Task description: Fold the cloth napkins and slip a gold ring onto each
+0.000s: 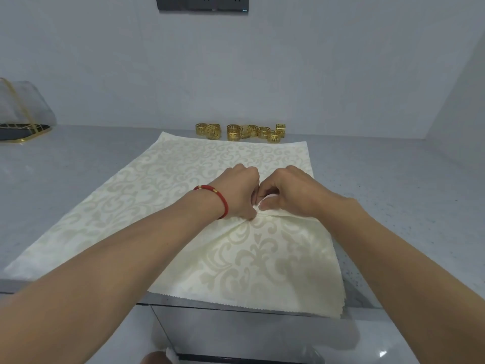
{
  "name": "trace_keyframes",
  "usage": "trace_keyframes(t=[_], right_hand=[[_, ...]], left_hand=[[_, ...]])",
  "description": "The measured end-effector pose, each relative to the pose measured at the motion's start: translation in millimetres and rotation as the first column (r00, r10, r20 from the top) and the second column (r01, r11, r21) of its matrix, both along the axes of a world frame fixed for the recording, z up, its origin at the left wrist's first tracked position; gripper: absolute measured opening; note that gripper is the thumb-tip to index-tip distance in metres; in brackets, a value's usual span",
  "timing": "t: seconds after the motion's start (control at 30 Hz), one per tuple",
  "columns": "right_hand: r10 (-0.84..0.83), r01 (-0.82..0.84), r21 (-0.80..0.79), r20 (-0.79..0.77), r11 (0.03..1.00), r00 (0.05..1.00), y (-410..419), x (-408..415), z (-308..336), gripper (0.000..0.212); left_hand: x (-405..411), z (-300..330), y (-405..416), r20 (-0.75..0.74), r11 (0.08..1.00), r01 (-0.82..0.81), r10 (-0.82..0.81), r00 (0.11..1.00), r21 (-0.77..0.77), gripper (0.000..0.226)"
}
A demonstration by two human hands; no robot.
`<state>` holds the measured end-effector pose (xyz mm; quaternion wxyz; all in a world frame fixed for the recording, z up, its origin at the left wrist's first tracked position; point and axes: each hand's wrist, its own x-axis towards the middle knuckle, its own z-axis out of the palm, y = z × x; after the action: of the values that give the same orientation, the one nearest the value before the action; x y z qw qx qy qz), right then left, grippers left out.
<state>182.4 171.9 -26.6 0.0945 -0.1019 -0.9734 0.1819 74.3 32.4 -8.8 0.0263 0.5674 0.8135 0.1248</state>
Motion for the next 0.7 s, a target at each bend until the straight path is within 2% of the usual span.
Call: trace_keyframes(t=[0.1, 0.23, 0.37, 0.43, 0.53, 0.6, 0.7], right_hand=[[0.009, -0.01, -0.039, -0.049, 0.999, 0.999, 2.5, 8.6, -7.4, 0.011], [0.037, -0.039, -0.035, -0.039, 0.999, 0.999, 4.5, 8.2, -2.0, 0.01], [-0.029, 0.007, -0.183, -0.119, 0.983, 0.993, 17.1, -18.5, 11.6, 0.012], [-0.13, 0.098, -0.17, -0.191, 0.981, 0.973, 32.5, -43.5, 7.8, 0.013], [-0.373, 0.345, -0.147, -0.268, 0.927, 0.888, 68.8, -86.0, -6.4, 0.017], [-0.524, 0.515, -0.107, -0.259, 0.85, 0.811, 93.0, -109.6, -14.3, 0.021], [-0.633, 0.657, 0.051, -0.217, 0.753, 0.743, 126.7, -141.8, -17.8, 0.023]], left_hand=[[5.1, -1.3, 4.5, -0.01, 1.0, -0.005, 0.005, 1.0, -0.008, 0.031], [-3.9, -6.0, 8.6, -0.011, 1.0, -0.01, 0.01, 1.0, 0.0, 0.034], [-41.0, -1.8, 11.2, -0.038, 0.998, -0.058, 0.058, 0.998, -0.009, 0.033], [-70.7, 3.6, 12.8, -0.024, 0.99, -0.139, 0.14, 0.99, 0.019, 0.032], [-112.1, 1.3, 15.4, 0.026, 0.956, -0.277, 0.275, 0.961, 0.094, 0.03], [-126.9, -3.5, 16.3, 0.085, 0.948, -0.309, 0.302, 0.95, 0.08, 0.026], [-138.2, -8.5, 18.1, 0.096, 0.961, -0.276, 0.271, 0.958, 0.034, 0.022]])
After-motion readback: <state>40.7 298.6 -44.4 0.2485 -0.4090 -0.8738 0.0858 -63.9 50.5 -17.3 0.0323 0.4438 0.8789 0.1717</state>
